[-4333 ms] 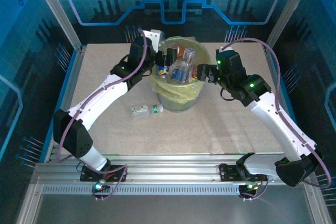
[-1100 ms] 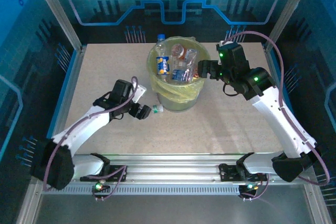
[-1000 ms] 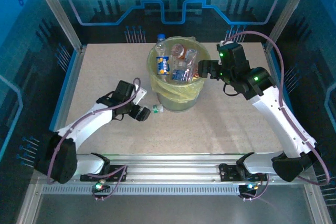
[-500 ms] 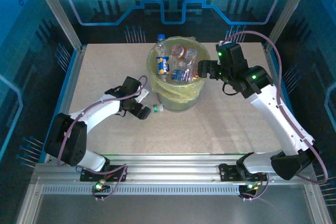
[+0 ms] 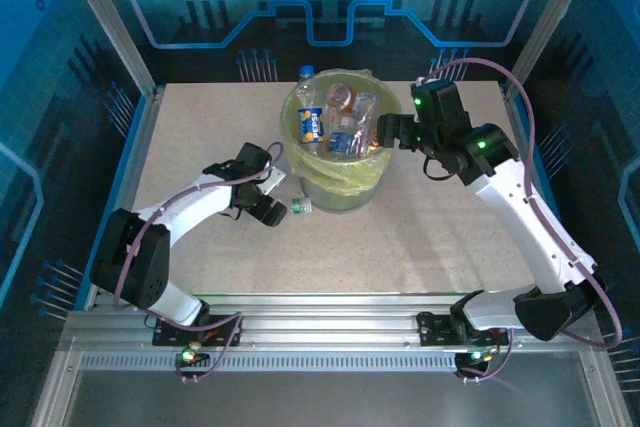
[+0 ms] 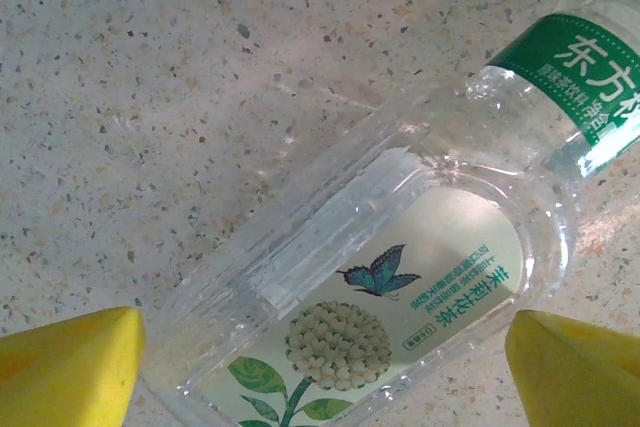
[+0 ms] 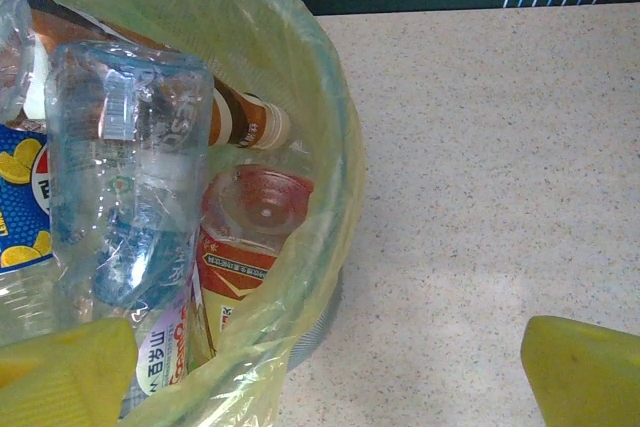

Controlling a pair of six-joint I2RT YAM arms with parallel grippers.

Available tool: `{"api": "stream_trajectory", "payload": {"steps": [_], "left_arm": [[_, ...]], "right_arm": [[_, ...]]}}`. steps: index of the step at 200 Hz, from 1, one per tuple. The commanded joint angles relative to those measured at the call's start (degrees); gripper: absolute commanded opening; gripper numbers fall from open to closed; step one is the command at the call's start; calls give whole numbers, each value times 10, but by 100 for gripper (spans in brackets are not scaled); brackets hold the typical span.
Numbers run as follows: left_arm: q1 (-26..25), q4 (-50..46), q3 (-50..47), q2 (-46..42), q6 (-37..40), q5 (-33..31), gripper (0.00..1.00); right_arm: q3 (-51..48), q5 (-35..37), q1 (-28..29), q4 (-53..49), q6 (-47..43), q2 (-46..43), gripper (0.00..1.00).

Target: Put the plastic bottles in the bin

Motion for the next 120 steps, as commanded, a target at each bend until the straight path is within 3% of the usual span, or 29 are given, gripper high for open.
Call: {"api": "stream_trajectory", "payload": {"steps": [1,9,25,64,90,120], "left_arm": [[2,-67,-5,-2,8,1,88],[4,-72,-5,-6,6,0,82],[10,-76,-4,-10,-1,1,81],[13,-89,-8,-6,-11,21,99],[12,-103,-9,-18,-6,62,99],[12,-71,-19,-19,0,19,99]], "right_arm": [[23,5,-9,-11,5,8,100],[24,3,-8,-13,5,10,100],[29,2,-9,-16,4,13,100],[33,0,-9,-20,2,19,100],[38,-5,-9,-21,1,29,100],[39,-7,-8,-21,1,38,100]]}}
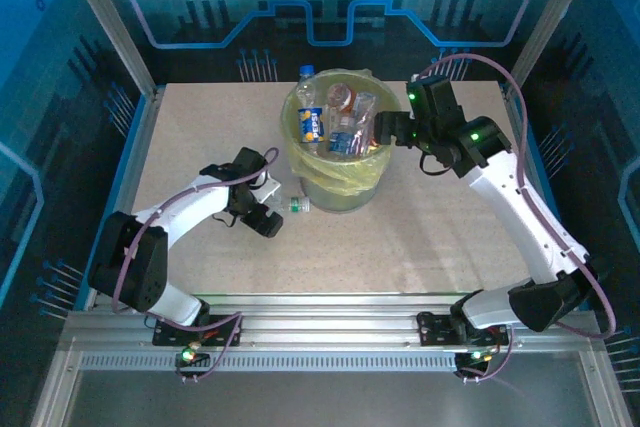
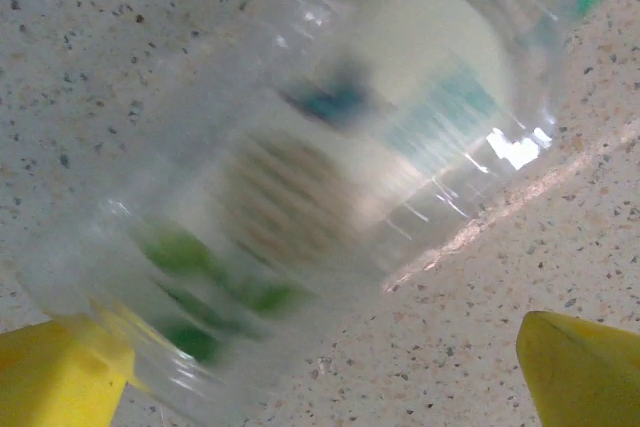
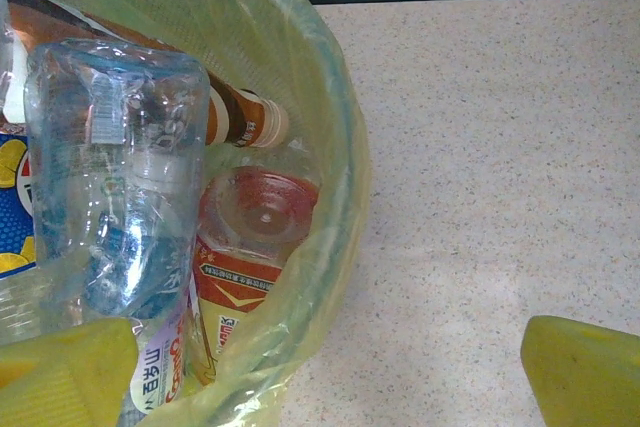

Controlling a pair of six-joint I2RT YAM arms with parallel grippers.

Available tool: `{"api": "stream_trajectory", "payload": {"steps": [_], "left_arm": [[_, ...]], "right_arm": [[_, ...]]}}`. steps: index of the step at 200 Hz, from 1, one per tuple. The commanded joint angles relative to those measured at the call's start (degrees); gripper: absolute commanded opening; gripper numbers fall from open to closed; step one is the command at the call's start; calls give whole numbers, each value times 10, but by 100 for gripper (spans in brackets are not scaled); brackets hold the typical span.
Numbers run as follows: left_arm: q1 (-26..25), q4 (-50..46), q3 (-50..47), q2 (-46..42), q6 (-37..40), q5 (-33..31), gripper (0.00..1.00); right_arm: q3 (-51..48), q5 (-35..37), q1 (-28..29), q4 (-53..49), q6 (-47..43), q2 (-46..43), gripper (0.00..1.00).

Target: Put the plastic bottles in the bin

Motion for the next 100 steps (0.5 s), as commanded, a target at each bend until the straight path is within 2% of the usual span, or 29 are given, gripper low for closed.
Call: {"api": "stream_trajectory", "payload": {"steps": [1,19,47,84,100], "left_arm": [[3,1,-10,-7,6,-8,99],[3,2,0,11,7,-27,99],[1,26,6,22,24,-95,99],[2,112,-31,-19,159,-126,99],[20,149,-50,-55,204,-85,99]], "right_arm": [[17,-3,-6,-11,2,8,100],[15,-6,-7,-10,5,9,100],[14,-8,-6,-10,5,10,100],[15,1,-6,-16,3,10,100],[15,4,-8,-20,2,9,100]]}}
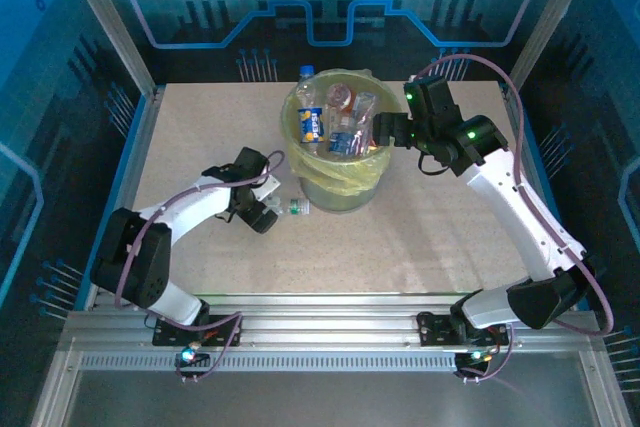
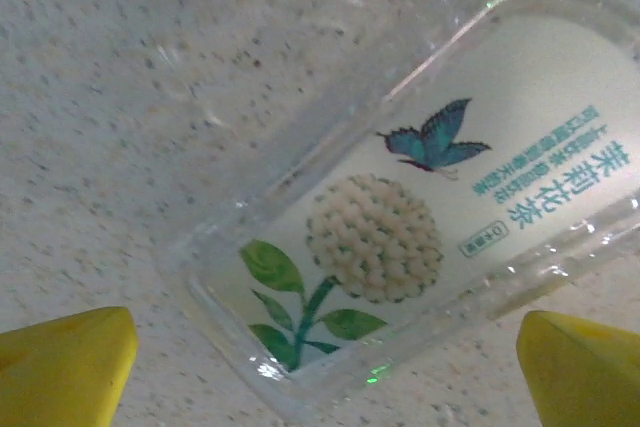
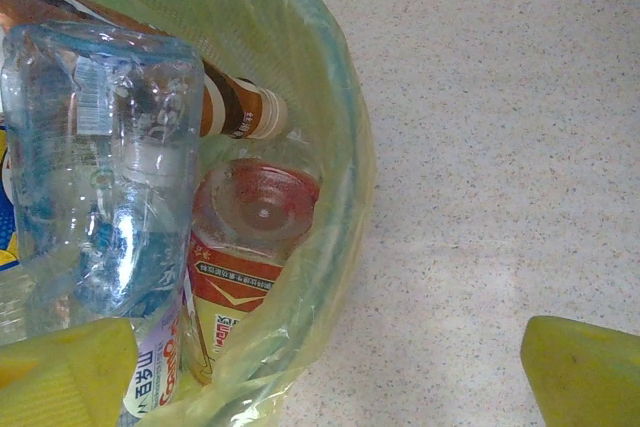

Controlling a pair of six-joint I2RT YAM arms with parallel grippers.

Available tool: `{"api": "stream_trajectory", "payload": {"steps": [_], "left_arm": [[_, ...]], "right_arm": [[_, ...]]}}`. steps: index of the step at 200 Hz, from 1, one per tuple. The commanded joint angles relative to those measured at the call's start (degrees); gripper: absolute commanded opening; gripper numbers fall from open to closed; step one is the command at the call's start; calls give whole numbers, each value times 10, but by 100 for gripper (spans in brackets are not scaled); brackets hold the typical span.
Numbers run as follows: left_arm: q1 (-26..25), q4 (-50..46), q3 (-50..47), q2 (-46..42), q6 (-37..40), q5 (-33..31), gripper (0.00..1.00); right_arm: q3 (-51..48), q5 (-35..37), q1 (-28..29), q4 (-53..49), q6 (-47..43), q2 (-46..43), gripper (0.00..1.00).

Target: Put the plastic bottles in the bin

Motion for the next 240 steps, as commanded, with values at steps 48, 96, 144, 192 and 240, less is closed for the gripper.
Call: {"api": "stream_trajectory", "payload": {"steps": [48,96,144,192,240], "left_arm": [[53,63,-47,-101,204,154,99],[54,35,-27,-56,242,192,99],[55,61,-2,5,260,167,99],[52,93,6,43,260,164,99],[43,79,17,63,257,178,95]], "right_arm": [[10,10,-9,-14,7,-2,100],[18,11,-9,-20,8,5,100],[26,8,-9,-21,9,12,100],[30,6,-10,-23,10,22,100],[29,7,-10,-21,10,30,100]]}}
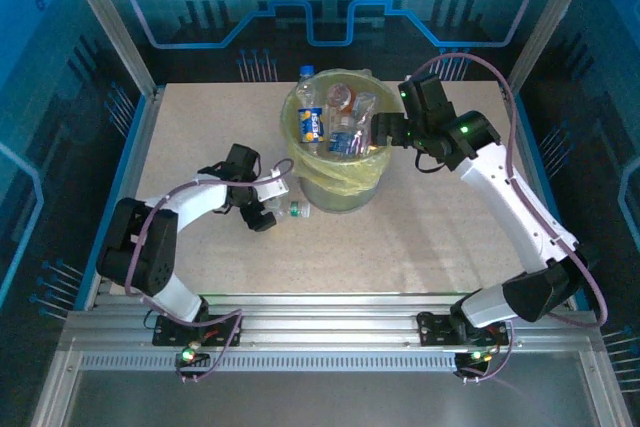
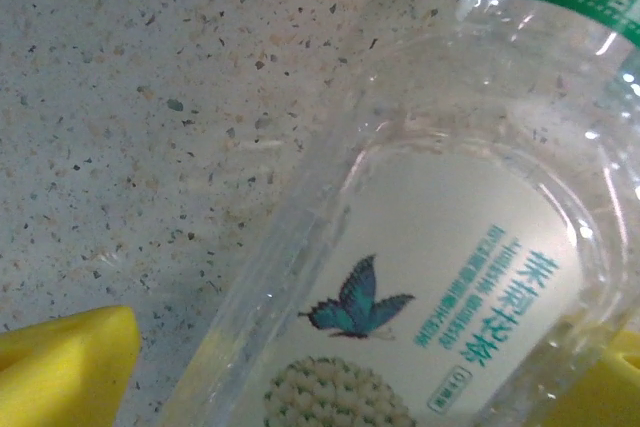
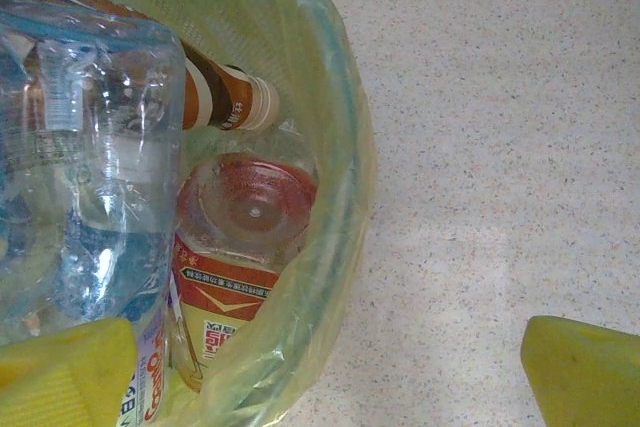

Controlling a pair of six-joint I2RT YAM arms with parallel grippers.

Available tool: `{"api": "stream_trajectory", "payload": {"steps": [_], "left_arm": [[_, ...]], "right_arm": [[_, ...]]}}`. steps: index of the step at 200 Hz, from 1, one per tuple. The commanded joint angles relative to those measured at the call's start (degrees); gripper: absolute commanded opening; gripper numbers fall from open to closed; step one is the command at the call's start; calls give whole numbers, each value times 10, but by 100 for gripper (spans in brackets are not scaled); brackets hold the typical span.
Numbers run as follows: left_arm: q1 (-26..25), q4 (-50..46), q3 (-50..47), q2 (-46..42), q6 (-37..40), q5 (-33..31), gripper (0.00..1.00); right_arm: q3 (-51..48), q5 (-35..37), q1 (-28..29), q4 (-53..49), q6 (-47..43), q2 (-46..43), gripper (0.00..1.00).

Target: Put the plastic bottles in the bin

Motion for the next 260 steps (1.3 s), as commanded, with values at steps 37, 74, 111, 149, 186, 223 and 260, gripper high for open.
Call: {"api": "stream_trajectory", "payload": {"steps": [37,74,111,149,186,223,260], "left_arm": [[-8,-46,26,17,6,28,81],[-8,-69,24,12,1,25,50],[-12,-103,20,3,-12,13,44],[-13,-122,0,-52,-43,9,43],[-13,-117,-34,-162,-82,0,30],[-17,-150,-36,-255,-99,-19,30],[-19,-193,-8,-365,-80,20,30]], "right_arm": [[16,6,-9,-12,9,6,100],[11,9,-9,-12,10,4,100],[7,10,-10,-10,11,1,100],[4,9,-11,-8,11,-3,100],[0,0,-11,-4,11,-13,100],[2,-9,-11,0,10,-22,100],[12,-17,-10,0,4,-29,100]]}}
